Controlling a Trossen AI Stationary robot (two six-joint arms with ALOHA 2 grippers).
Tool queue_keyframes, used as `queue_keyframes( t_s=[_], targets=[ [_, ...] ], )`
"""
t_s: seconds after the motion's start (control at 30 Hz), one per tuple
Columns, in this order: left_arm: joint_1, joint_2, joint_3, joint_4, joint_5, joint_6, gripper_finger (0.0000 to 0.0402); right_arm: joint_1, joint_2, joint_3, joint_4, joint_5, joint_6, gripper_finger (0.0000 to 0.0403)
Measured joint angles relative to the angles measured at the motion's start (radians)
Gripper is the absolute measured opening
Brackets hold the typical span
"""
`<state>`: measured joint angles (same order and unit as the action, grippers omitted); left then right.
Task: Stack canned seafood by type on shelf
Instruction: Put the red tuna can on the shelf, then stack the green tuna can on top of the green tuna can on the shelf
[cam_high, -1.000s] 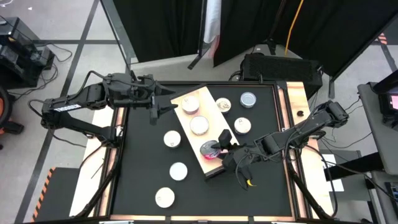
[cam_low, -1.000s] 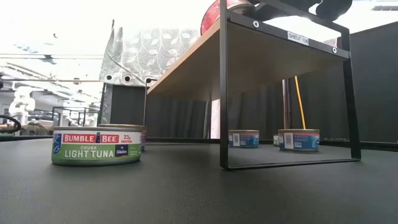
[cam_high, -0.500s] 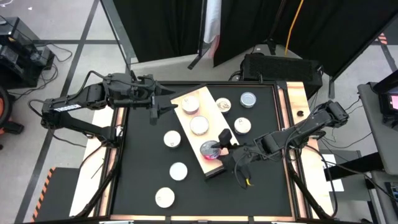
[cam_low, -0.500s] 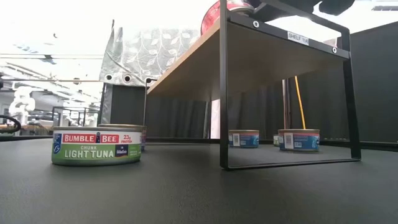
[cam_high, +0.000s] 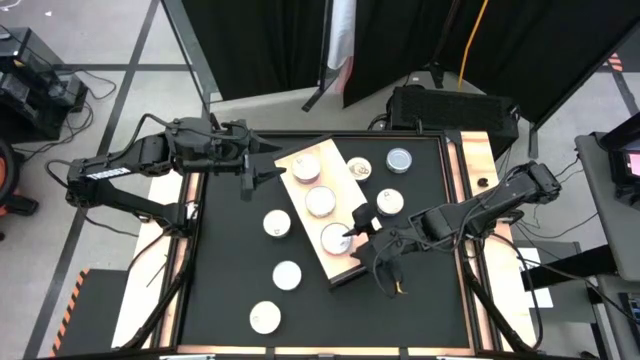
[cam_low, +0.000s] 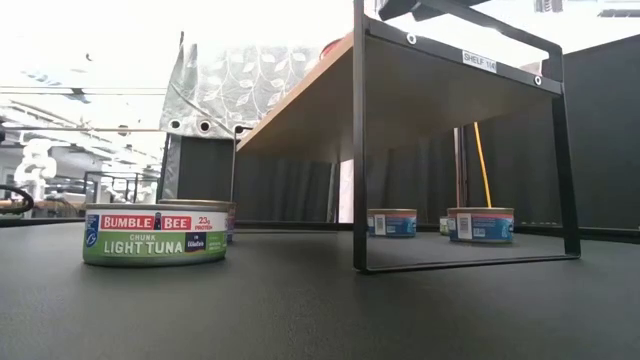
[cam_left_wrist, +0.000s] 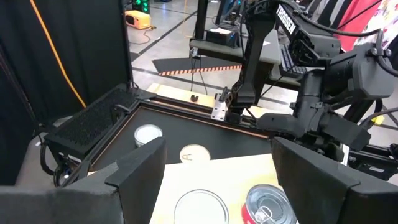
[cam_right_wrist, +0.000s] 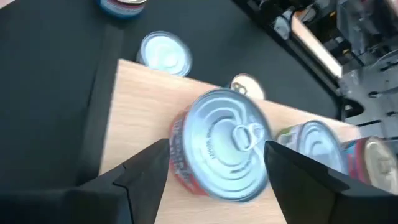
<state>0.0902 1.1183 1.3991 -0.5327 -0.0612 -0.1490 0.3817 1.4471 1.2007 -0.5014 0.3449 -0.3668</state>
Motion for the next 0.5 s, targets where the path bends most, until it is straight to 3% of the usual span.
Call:
queue_keyframes(
  t_s=[0.2, 0.3, 0.43, 0.5],
  targets=[
    [0.0, 0.0, 0.0, -0.005, 0.0, 0.0, 0.0292, -0.001, 0.0, 0.0, -0.003, -0.001, 0.007, 0.0254],
    [0.0, 0.0, 0.0, -0.039, 0.0, 0.0, 0.0292, 0.017, -0.017, 0.028, -0.072, 0.064, 0.028, 0.0254],
    [0.0, 0.0, 0.0, -0.113, -0.026, 0.007, 0.0292, 0.066, -0.057, 0.144, -0.263, 0.202, 0.181, 0.0254],
    [-0.002, 0.0, 0.0, -0.126, -0.026, 0.007, 0.0292, 0.091, -0.086, 0.204, -0.372, 0.208, 0.309, 0.0254]
  ],
)
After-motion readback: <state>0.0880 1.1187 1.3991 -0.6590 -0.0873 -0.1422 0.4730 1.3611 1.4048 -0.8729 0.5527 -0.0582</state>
